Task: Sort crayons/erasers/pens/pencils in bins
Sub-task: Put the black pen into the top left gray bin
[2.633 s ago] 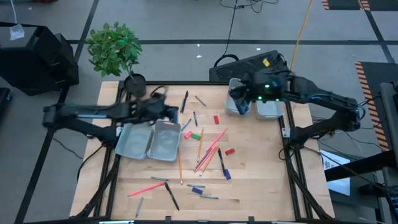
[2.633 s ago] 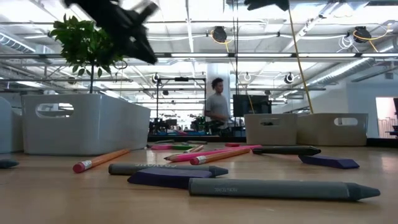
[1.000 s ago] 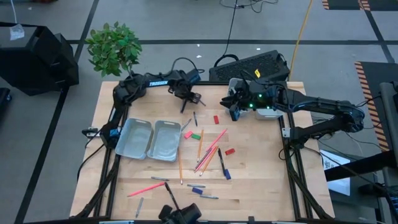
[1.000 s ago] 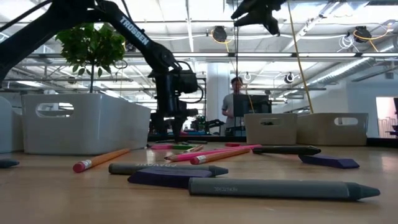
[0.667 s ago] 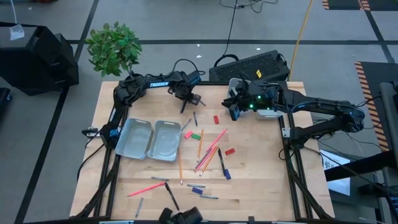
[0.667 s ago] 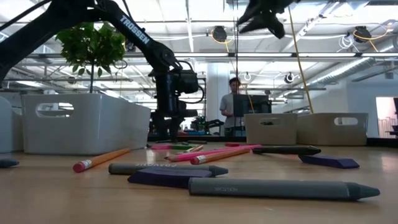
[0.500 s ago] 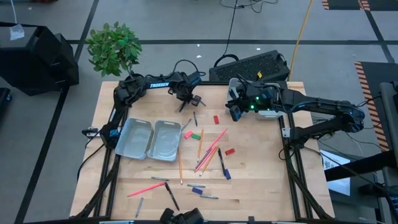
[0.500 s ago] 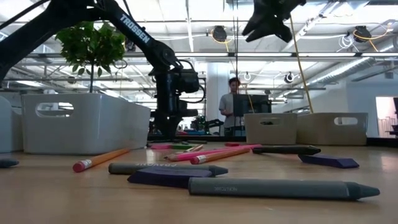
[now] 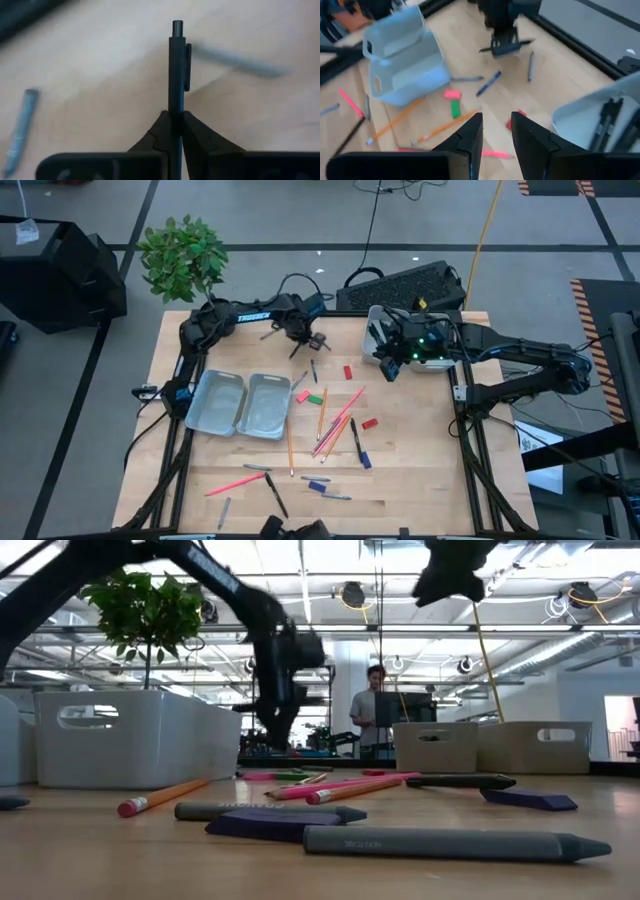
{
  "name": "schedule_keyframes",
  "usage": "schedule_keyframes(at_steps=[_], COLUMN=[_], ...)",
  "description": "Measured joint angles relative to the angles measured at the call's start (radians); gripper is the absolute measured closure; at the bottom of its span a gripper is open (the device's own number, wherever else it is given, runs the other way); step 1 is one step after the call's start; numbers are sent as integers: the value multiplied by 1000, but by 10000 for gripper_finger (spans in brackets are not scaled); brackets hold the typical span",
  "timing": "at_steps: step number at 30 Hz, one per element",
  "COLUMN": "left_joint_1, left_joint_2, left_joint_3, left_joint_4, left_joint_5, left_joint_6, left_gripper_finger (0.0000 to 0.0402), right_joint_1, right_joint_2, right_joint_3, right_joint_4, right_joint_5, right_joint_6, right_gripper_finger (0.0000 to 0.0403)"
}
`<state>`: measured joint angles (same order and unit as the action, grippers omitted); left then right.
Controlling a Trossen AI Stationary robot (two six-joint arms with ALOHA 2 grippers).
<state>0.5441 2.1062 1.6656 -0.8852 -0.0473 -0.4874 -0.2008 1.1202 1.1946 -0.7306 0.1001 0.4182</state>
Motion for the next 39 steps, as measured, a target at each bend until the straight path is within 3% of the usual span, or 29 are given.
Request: schedule_keyframes(at_steps=[5,10,16,26,33,35,39], left_joint_1=[-78,-183,-251,-232,-243,-247,-258], left_joint_2=[-82,-99,18,275,290,276,235], left_joint_3=[88,237,413,621,623,623,623], left_joint_4=[14,102,322,444,445,450,452], left_joint_5=[4,-29,-90,-133,-44,-8,54], left_joint_6=[-42,-135,-228,-257,-248,-234,-204], left_gripper_finger=[375,373,380,376,375,374,374], right_joint_1=[-2,-11,38,149,116,65,-66], right_joint_2=[-48,-126,-233,-299,-258,-256,-263], right_joint_3=[0,0,0,1,-36,-81,-194], right_joint_4=[-91,-135,-205,-268,-292,-238,-98], right_joint_5=[3,9,3,6,236,205,32], right_joint_6=[-86,-61,-97,-112,-71,-51,-11], right_gripper_finger=[310,310,310,310,305,295,258])
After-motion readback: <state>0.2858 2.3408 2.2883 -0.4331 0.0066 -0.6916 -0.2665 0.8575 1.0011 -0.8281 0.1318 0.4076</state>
